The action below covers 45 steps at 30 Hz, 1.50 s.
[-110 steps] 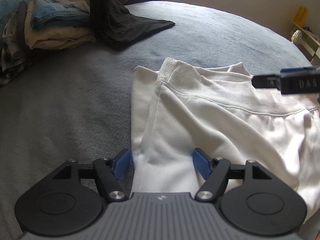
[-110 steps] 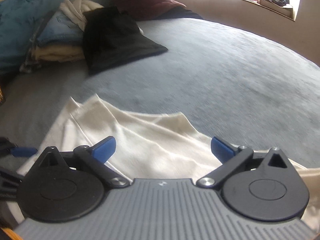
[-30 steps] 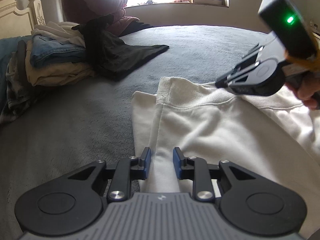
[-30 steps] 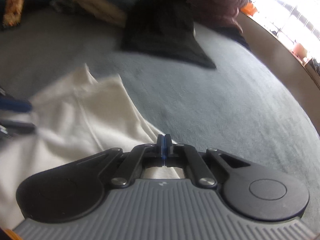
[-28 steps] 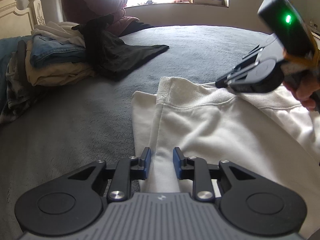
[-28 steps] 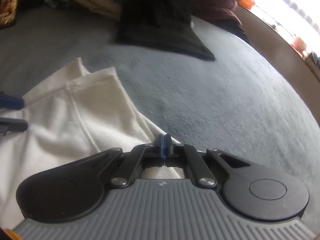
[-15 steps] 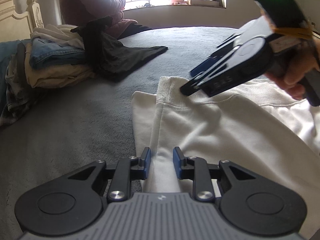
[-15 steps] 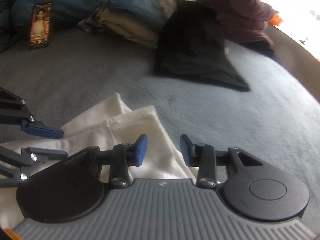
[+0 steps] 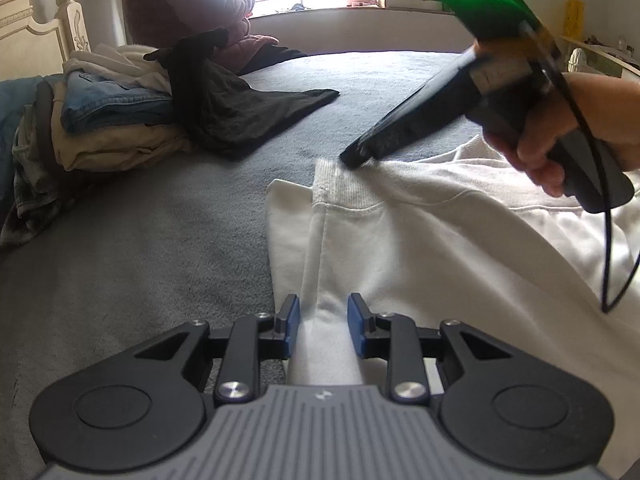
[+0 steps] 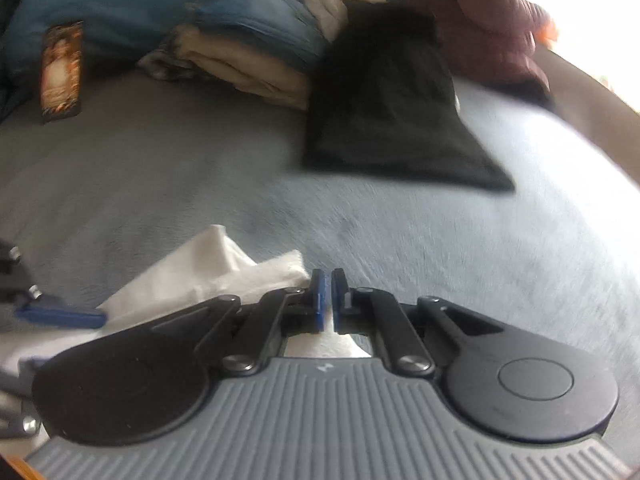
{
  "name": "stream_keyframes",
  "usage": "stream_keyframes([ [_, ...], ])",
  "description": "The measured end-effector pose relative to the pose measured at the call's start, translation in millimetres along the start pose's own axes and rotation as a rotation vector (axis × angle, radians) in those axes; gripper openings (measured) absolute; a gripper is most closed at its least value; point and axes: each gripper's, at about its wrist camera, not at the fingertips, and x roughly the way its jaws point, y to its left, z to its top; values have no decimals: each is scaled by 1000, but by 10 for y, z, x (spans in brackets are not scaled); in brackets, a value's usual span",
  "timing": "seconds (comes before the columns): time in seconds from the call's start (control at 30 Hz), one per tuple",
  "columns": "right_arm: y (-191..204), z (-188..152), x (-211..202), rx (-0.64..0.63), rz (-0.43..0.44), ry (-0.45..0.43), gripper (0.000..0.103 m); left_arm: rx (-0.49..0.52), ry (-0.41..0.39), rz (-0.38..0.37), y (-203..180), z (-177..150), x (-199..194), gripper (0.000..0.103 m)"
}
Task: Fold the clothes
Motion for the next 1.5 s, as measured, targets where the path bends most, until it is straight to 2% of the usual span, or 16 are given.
stream_keyframes([
  [0.07, -193, 35, -92, 119, 8, -22, 8, -18, 4, -3, 22, 3, -6, 29],
  [0.17, -549, 7, -586, 269, -1, -126, 22, -49, 4, -9, 73, 23, -40, 30],
  [0.2, -637, -25, -747, 291, -6, -140, 23, -58, -6, -3, 89, 33, -67, 30],
  [0.27, -732, -137, -1020, 289, -3, -127, 26, -49, -49, 15, 87, 53, -141, 30],
  [0.37, -711, -363, -1215, 213, 6, -45, 28, -11, -83, 10, 7, 140, -154, 30],
  [0.43, -625, -518, -1222, 134, -10, 22, 28, 17, -91, 4, -63, 202, -124, 30],
  [0.6, -521, -761, -1039, 32, -25, 129, 28, 65, -8, 20, -274, 252, 187, 30],
  [0.73, -564, -838, -912, 20, -10, 178, 28, 108, -21, 53, -370, 205, 199, 30],
  [0.9, -599, -875, -759, 10, 19, 217, 27, 104, -16, 58, -359, 200, 215, 30],
  [0.93, -590, -875, -751, 12, 20, 223, 24, 104, -17, 60, -367, 195, 209, 30],
  [0.97, -566, -870, -747, 9, 23, 225, 11, 105, -19, 62, -373, 193, 210, 30],
  [1.0, -509, -866, -756, -19, 2, 219, 5, 105, -20, 65, -379, 194, 212, 30],
  [1.07, -388, -851, -795, -78, -63, 196, 2, 107, -24, 71, -388, 194, 207, 30],
  [1.23, -284, -793, -844, -141, -222, 141, 1, 105, -25, 77, -388, 196, 209, 30],
  [1.43, -317, -937, -599, -147, -231, 171, 4, 101, -26, 77, -381, 191, 209, 31],
  [1.5, -455, -888, -696, -58, -230, 137, 12, 99, -25, 75, -374, 193, 209, 30],
])
